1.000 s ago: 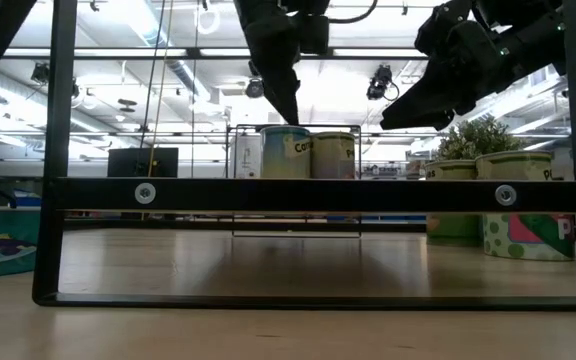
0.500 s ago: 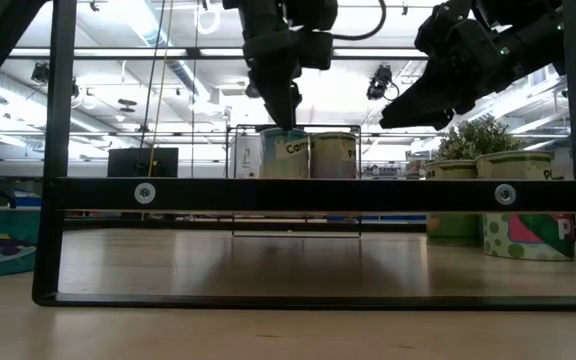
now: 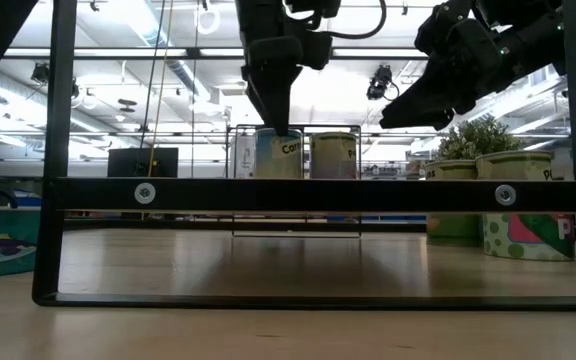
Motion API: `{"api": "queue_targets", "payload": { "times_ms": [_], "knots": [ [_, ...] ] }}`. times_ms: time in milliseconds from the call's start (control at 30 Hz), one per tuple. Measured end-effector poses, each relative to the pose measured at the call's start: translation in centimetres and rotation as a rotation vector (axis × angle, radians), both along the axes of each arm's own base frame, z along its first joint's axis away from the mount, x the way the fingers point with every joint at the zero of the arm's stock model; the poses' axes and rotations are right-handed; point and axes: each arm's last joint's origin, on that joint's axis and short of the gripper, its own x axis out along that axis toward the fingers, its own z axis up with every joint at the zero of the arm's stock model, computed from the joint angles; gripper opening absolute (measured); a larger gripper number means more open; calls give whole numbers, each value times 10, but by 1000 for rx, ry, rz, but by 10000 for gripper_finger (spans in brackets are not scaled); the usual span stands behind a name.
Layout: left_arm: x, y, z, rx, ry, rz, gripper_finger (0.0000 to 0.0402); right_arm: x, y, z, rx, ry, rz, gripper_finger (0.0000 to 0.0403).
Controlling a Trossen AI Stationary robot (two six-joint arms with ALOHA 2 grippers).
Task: Pick and place cans onto a shelf
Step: Put the canned carrots on the shelf
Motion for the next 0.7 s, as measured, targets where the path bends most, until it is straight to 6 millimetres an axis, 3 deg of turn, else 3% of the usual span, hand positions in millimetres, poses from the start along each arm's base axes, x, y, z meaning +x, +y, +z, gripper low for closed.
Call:
{"api": "queue_targets", "payload": {
  "times_ms": [200,700],
  "knots": [
    [-2,-4,0,4,-11,142,389,0,2,0,11,0,14,165],
    [-7,0,1,-201,-14,348,389,-1,11,0,11,-1,56,165]
  ]
}}
